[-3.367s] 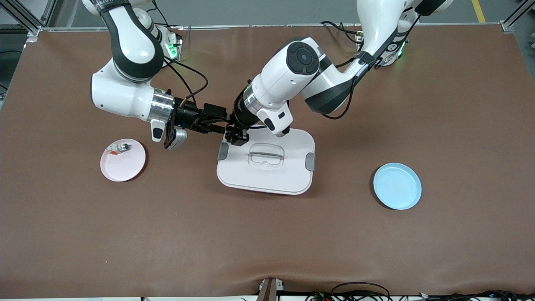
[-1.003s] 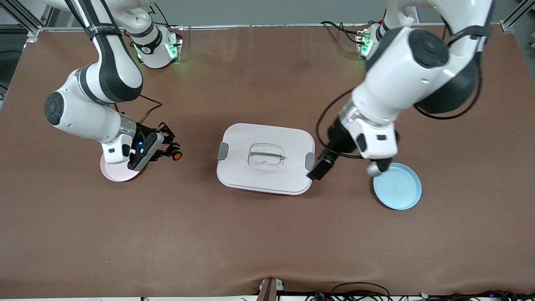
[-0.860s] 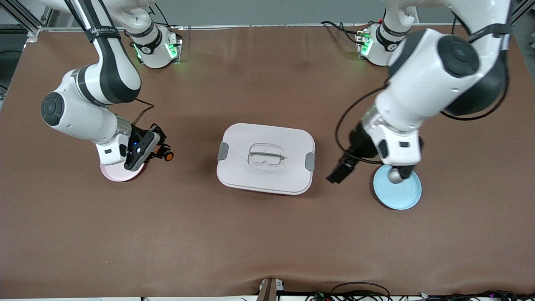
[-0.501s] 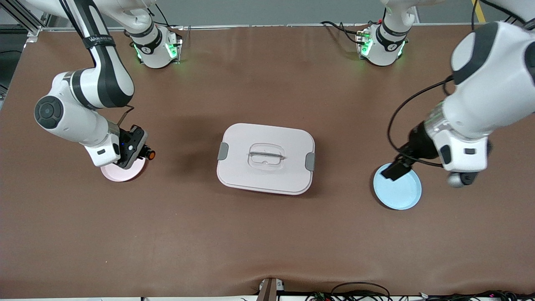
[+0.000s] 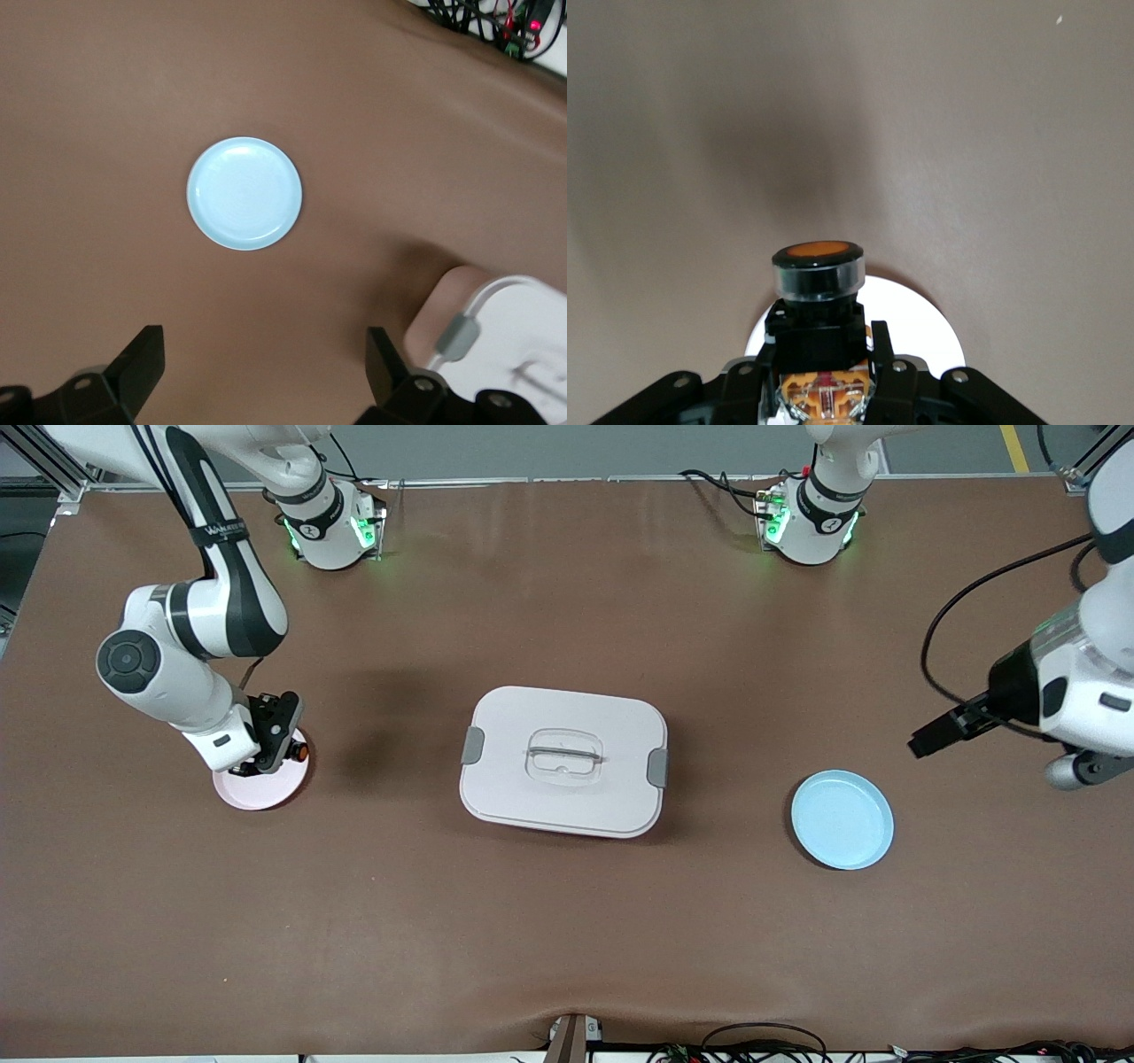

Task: Transfer orange switch to right arm and place
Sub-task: 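Carry the switch to the white plate while the left gripper withdraws, then lower the switch onto the white plate and open the right gripper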

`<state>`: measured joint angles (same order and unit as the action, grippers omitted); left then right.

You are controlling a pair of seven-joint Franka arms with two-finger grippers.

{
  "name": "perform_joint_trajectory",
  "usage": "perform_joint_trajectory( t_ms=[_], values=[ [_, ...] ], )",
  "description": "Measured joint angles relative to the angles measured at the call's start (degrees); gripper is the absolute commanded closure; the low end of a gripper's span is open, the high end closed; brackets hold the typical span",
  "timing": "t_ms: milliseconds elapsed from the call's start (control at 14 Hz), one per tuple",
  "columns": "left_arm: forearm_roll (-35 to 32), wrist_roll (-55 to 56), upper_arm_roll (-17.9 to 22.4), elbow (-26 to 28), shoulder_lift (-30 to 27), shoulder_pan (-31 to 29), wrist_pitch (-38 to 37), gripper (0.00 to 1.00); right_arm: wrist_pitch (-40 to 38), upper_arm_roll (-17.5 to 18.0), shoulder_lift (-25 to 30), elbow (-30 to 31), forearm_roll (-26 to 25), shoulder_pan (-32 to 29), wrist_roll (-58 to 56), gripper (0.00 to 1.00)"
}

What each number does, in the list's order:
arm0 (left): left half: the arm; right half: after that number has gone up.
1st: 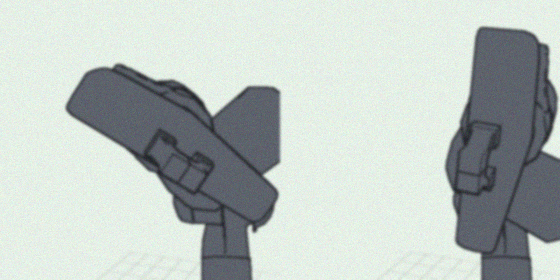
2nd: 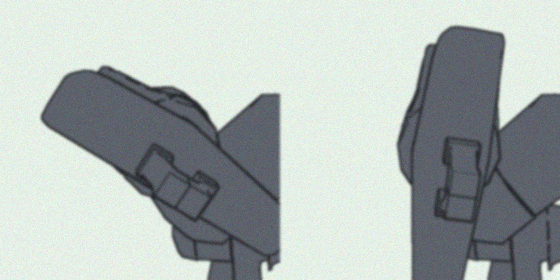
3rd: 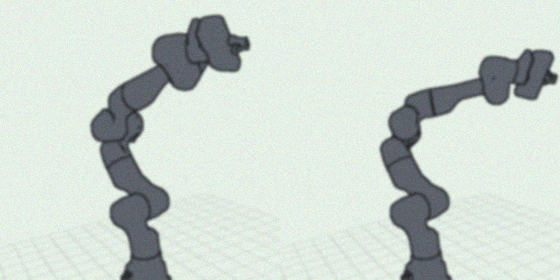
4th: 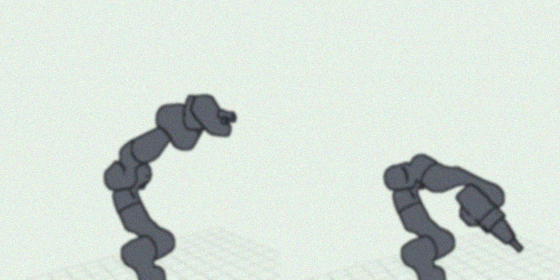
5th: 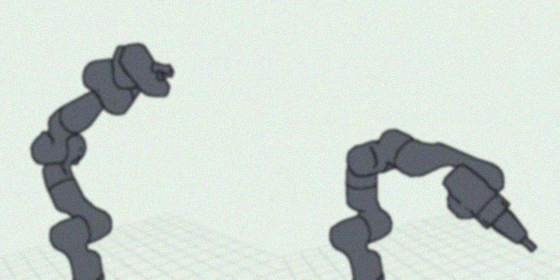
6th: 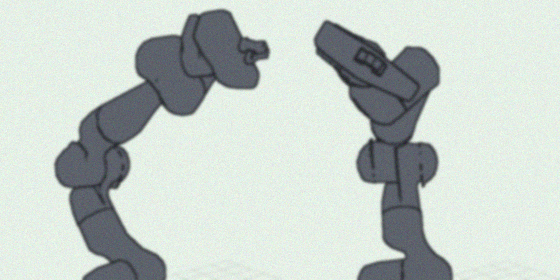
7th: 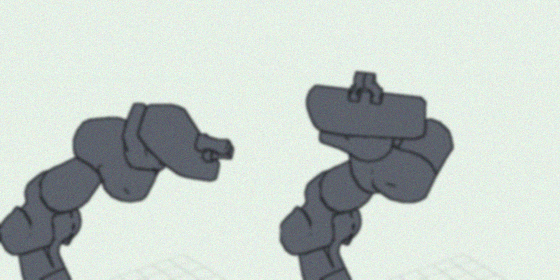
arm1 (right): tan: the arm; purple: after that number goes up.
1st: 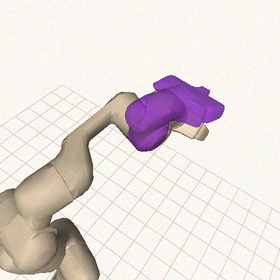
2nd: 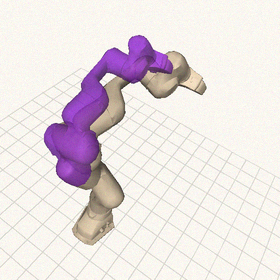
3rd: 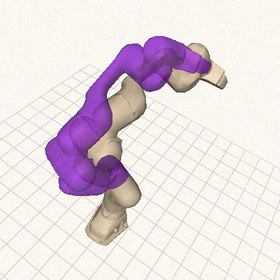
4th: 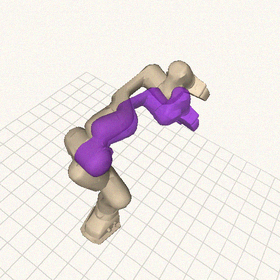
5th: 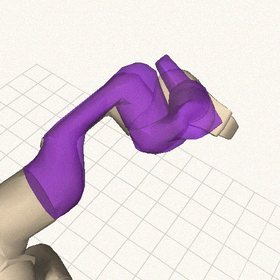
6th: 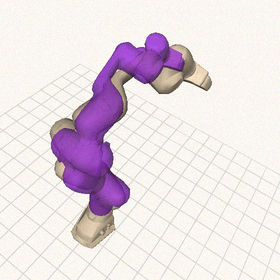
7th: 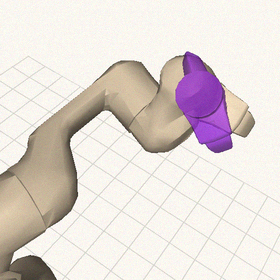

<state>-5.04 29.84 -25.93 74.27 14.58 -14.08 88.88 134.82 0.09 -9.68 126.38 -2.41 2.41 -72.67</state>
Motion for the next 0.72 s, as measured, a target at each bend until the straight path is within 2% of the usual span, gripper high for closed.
perform_joint_trajectory(
  t_ms=[143,430,501,716],
  values=[
    [0.0,-8.4,1.4,3.0,-3.5,-0.5,-0.3,0.0,4.4,0.0,-0.2,2.5,0.0,-2.3,-3.4,1.0],
    [0.0,-19.7,12.5,8.7,-10.7,6.9,-1.1,0.0,9.5,-0.1,-2.8,4.1,-0.1,-6.5,-11.0,1.0],
    [0.0,-20.8,14.1,9.7,-11.8,8.2,-1.1,0.0,10.9,0.0,-3.9,4.1,-0.1,-7.4,-12.8,1.0],
    [0.0,-21.8,15.3,11.3,-13.3,9.4,-1.1,0.0,14.5,0.0,-7.4,4.1,-0.1,-9.1,-16.6,1.0]
  ],
)
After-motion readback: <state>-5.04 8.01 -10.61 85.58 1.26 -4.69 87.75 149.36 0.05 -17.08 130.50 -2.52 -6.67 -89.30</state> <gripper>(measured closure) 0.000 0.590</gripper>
